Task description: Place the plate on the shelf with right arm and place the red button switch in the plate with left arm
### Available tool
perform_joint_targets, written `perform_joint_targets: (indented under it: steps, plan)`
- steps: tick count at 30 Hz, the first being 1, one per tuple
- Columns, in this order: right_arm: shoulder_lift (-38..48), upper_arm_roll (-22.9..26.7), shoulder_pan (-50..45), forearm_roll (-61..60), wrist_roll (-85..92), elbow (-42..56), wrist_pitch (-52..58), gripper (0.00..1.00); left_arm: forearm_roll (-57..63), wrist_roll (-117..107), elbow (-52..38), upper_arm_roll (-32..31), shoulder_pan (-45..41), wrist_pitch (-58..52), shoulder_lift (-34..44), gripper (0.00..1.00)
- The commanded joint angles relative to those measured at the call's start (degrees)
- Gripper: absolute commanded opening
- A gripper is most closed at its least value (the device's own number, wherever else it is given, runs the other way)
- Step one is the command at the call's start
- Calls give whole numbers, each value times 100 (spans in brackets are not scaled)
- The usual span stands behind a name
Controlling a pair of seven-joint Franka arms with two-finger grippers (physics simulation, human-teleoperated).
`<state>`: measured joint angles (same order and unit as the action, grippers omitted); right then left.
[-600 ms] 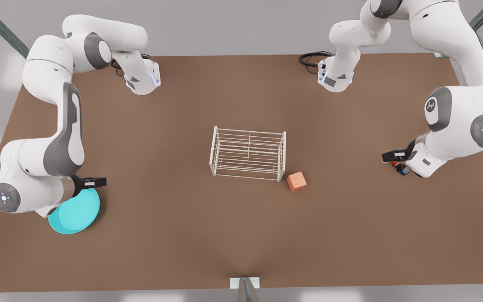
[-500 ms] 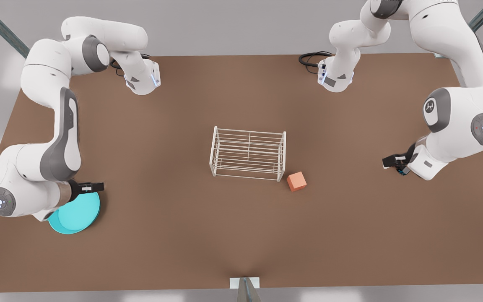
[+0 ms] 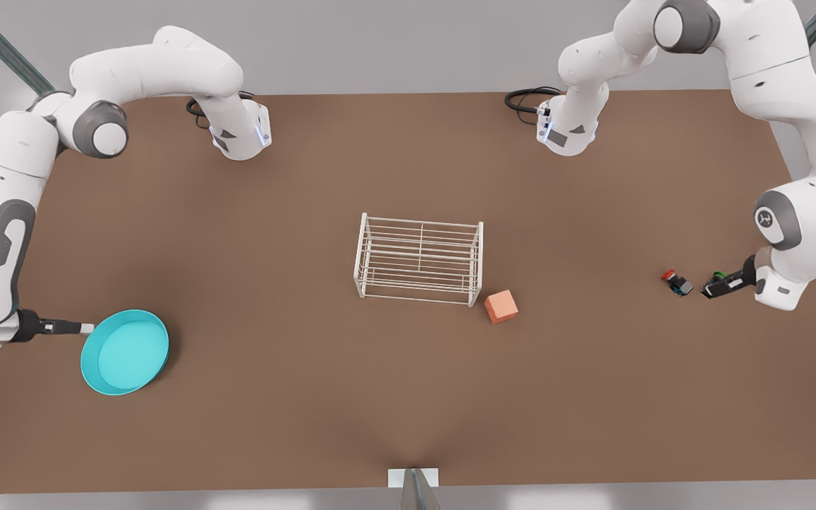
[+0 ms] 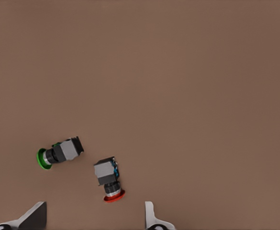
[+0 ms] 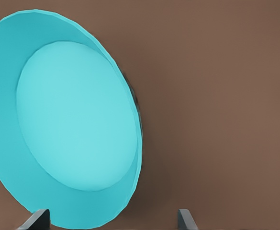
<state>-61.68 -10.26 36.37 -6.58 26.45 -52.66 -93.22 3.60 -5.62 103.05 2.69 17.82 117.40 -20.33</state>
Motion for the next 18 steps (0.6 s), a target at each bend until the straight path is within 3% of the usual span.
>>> perform_joint_targets:
  steps: [1,5,12,13,14,16,18]
  plan:
    - [-81,-3,-104,-10,2997,2,-820,100,27,-193,277,21,116,1329,-41,100]
    - [-81,-12,-368,157,2646,-7,-1102,100,-650,-343,664,30,239,1549,-32,100]
    - [-362,-3,-122,-344,2619,-69,-1049,99,-597,-317,761,13,151,1531,-252,100]
    - [-353,-3,-130,-326,2584,-69,-1031,86,-580,-317,761,13,151,1584,-296,100]
    - [-345,-3,-131,-265,2479,-69,-1014,68,-571,-325,761,13,134,1619,-331,100]
    - [-336,-3,-131,-265,2479,-69,-996,44,-562,-334,936,13,107,1882,-349,100]
    - [-345,-3,-139,-256,2479,-69,-996,37,-562,-334,1059,13,107,2040,-366,100]
